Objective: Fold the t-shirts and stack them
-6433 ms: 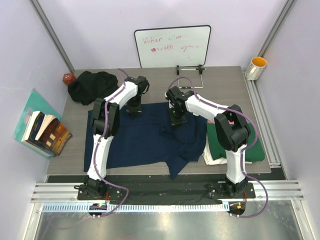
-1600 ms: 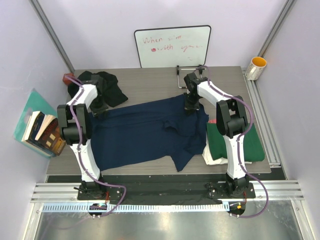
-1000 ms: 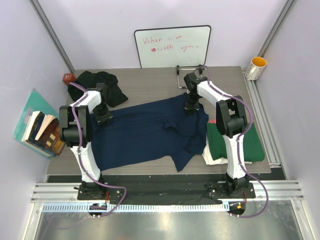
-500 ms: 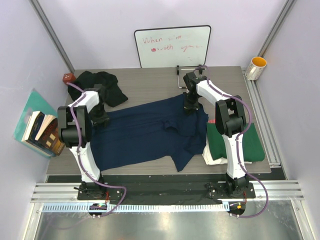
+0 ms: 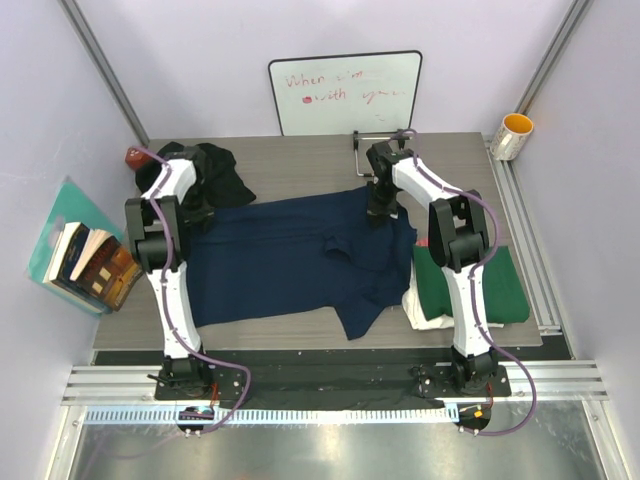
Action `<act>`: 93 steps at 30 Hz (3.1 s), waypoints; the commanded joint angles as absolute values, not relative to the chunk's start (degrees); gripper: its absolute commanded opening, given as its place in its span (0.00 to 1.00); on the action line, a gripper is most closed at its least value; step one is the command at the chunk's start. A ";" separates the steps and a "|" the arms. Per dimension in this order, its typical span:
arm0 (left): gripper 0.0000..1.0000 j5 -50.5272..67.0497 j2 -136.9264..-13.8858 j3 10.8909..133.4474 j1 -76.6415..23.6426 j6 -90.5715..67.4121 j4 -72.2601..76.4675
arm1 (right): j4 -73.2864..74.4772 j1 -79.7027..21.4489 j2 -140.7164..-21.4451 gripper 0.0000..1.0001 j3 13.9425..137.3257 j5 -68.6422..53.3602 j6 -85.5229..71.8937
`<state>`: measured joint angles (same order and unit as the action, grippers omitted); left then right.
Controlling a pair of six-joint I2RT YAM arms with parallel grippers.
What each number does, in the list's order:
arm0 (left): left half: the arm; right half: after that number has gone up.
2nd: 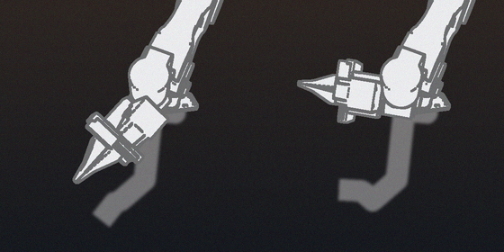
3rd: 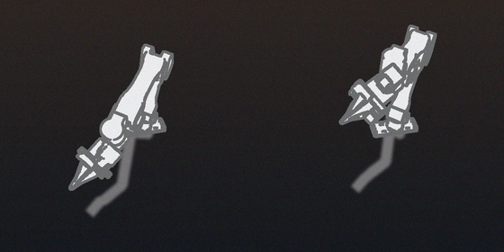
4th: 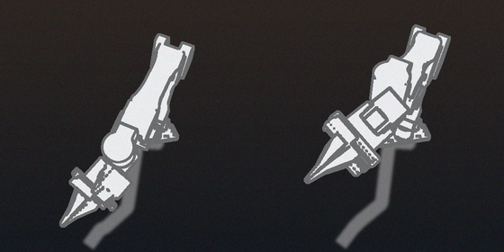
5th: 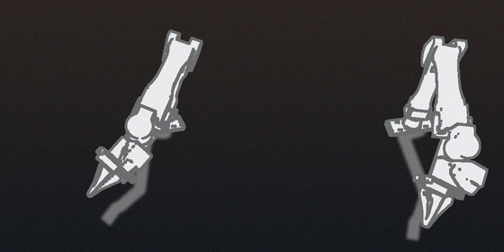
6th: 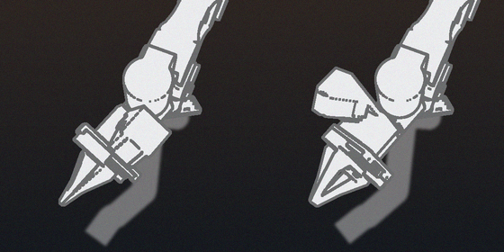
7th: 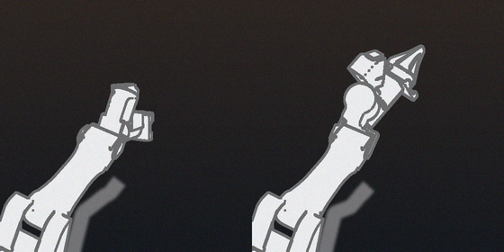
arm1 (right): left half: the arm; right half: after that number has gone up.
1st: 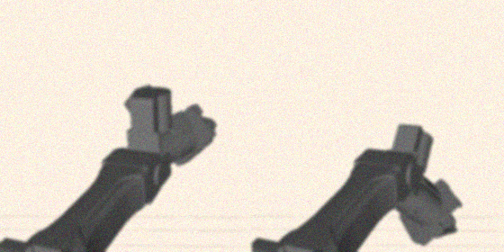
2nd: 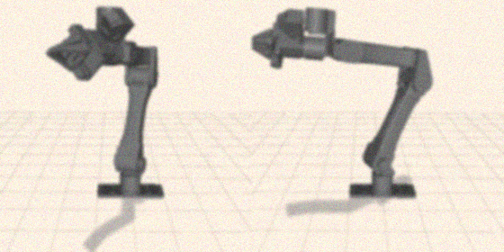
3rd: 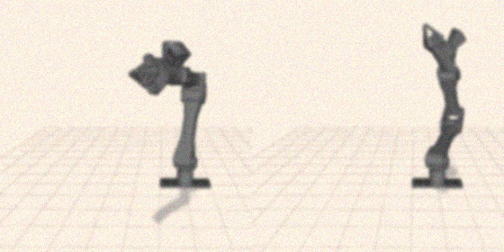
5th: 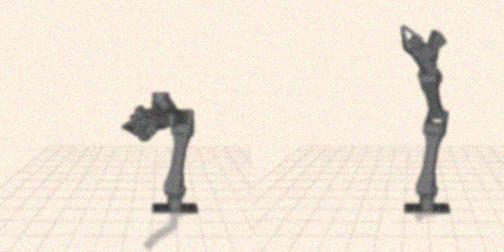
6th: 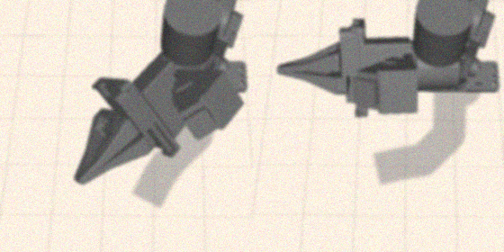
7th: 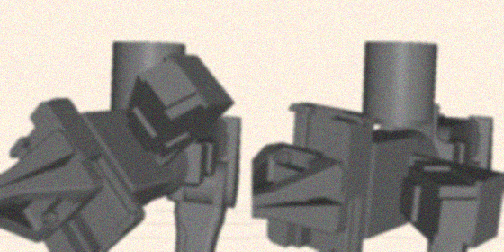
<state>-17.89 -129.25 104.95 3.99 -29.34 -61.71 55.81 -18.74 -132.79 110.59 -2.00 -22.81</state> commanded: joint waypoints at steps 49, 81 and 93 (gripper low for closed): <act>0.59 -11.87 -110.85 97.96 -2.10 -35.06 -57.48 | 52.72 -17.22 -122.53 0.27 125.70 -9.05 -25.58; 0.58 -10.72 -101.25 76.56 -14.77 -37.53 -54.67 | 47.64 -29.88 -84.81 0.50 57.48 -7.65 -23.55; 0.57 -11.95 -100.55 75.23 -14.77 -36.30 -55.63 | 45.97 -29.88 -95.17 0.54 67.49 -4.40 -24.52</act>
